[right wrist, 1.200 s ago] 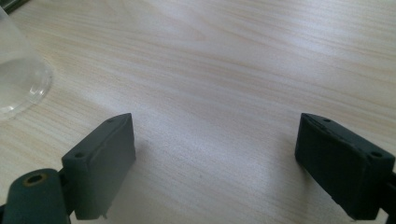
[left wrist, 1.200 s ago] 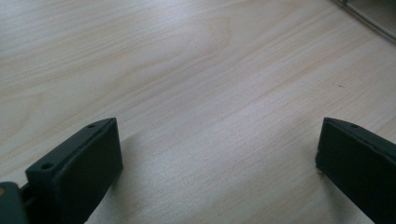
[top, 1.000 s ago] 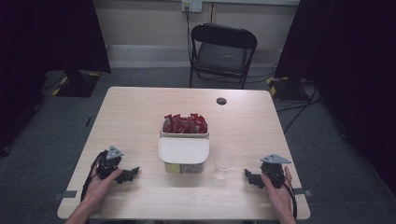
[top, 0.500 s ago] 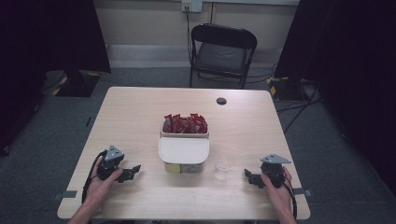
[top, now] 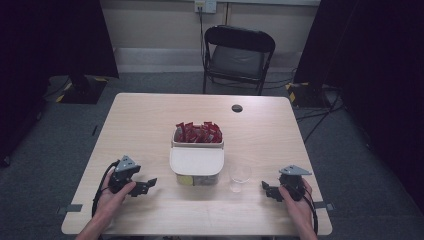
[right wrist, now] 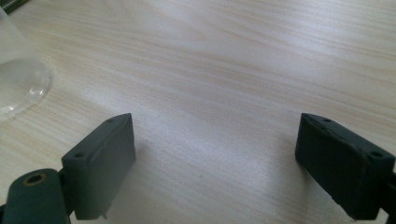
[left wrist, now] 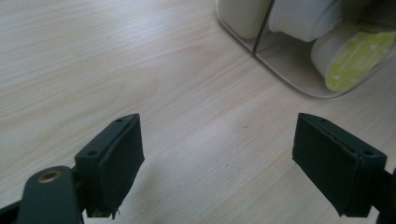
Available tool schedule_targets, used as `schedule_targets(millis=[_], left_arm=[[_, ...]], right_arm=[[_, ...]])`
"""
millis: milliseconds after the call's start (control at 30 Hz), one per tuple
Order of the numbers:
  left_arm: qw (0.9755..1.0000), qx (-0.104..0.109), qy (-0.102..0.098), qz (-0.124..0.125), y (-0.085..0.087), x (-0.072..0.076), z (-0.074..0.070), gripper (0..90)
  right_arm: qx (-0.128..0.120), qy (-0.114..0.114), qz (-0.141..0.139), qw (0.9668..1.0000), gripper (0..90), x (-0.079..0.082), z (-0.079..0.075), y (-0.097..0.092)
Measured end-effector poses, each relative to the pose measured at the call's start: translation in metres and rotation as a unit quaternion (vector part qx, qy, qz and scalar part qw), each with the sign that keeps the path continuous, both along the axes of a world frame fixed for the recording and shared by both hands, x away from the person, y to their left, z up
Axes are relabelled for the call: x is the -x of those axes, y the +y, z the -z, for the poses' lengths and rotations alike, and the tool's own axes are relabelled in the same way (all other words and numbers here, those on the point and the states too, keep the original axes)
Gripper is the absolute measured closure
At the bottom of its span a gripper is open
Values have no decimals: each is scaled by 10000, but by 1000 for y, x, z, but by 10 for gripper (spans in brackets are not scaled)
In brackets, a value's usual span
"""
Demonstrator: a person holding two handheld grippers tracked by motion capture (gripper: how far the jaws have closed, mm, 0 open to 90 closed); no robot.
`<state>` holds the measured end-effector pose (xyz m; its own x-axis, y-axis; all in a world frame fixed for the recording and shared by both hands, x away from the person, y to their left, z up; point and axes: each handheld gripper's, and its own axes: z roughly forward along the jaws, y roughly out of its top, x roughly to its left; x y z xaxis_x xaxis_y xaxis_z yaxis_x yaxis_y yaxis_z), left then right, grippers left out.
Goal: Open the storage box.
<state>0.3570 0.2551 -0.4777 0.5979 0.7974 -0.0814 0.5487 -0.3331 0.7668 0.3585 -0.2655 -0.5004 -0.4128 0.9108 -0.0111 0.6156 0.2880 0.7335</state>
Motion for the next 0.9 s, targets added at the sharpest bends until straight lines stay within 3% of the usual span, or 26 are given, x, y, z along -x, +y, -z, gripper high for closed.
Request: schedule_targets(millis=[900], left_arm=[[9977,439,-162,498,-32,-2,-19,161]], right_arm=[[0,2,1,10000,115,0,0,0]])
